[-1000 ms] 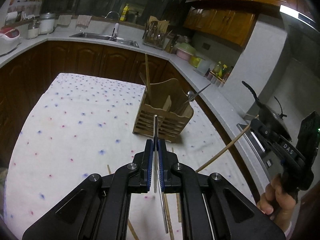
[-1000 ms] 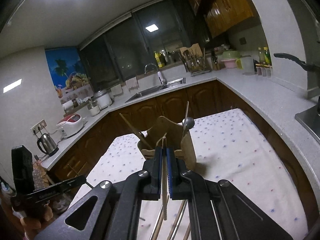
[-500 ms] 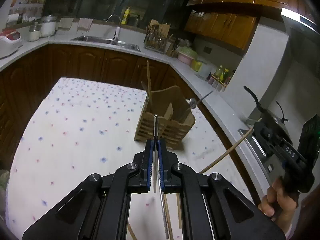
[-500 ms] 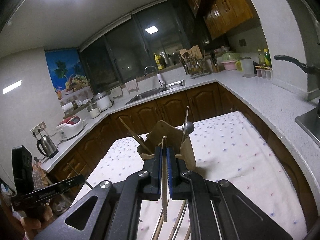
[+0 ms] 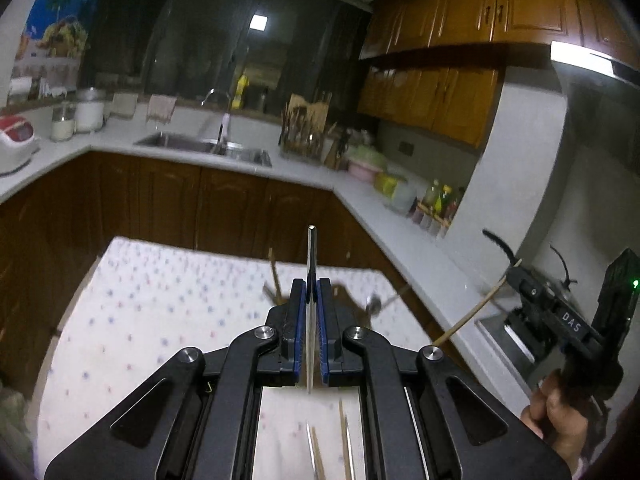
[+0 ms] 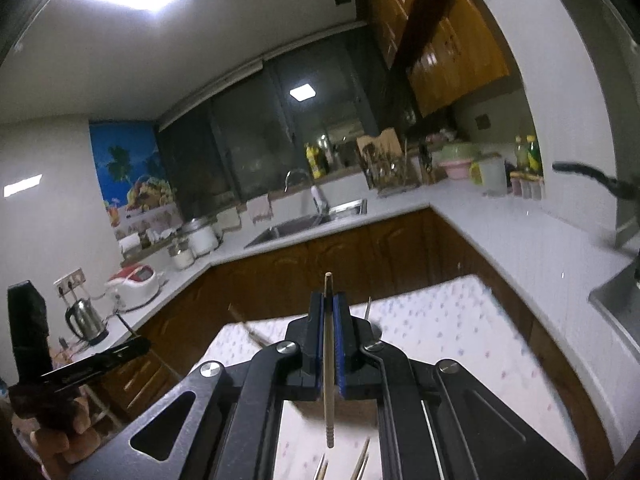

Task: Organize utensils
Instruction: 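Lower both held chopsticks into the wooden holder and open both tools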

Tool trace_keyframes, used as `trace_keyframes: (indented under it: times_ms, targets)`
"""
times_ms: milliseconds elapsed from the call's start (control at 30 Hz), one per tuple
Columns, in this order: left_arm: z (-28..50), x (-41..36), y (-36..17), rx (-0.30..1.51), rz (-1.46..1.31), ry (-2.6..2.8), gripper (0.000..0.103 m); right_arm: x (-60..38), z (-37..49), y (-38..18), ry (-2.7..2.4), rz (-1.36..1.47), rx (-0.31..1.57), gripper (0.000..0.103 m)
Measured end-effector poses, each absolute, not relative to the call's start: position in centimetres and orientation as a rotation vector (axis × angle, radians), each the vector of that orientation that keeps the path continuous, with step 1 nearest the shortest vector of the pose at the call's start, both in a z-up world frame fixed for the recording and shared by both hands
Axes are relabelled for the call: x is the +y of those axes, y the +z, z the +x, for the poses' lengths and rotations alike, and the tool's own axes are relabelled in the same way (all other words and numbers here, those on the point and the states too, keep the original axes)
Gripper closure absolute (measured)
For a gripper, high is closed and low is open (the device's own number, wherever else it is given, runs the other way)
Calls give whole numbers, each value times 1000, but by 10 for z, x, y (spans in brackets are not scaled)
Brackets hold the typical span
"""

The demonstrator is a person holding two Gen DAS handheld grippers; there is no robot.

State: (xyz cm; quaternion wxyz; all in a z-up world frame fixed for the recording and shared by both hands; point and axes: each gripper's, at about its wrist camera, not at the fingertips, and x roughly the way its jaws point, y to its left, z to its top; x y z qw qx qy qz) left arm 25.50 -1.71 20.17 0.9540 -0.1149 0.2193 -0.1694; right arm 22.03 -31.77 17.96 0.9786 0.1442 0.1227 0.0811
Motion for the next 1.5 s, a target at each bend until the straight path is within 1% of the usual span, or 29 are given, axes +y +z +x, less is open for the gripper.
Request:
trace_keyframes:
  times_ms: [133, 300, 500, 700, 967, 1100, 1500]
  targets:
    - [277, -21, 213, 425, -241, -334, 98, -327, 242, 189, 147, 322, 217, 98]
    - [305, -28, 211, 418, -251, -314, 98, -329, 264, 191, 122, 330, 200, 98]
    - [336, -34, 187, 449, -271, -288, 98, -322, 291, 179, 98, 301, 212, 98]
    - [357, -39, 147, 518, -296, -271, 98, -317, 308, 150, 91, 296, 264, 98]
    - [367, -51, 107, 603, -275, -277, 98, -310, 327, 112, 104, 293, 369, 98]
    - [371, -56, 96, 638, -264, -272, 98, -307, 331, 104, 103, 276, 390, 98]
    - [373, -53, 97, 648, -263, -258, 97, -308, 333, 105, 108, 278, 399, 98]
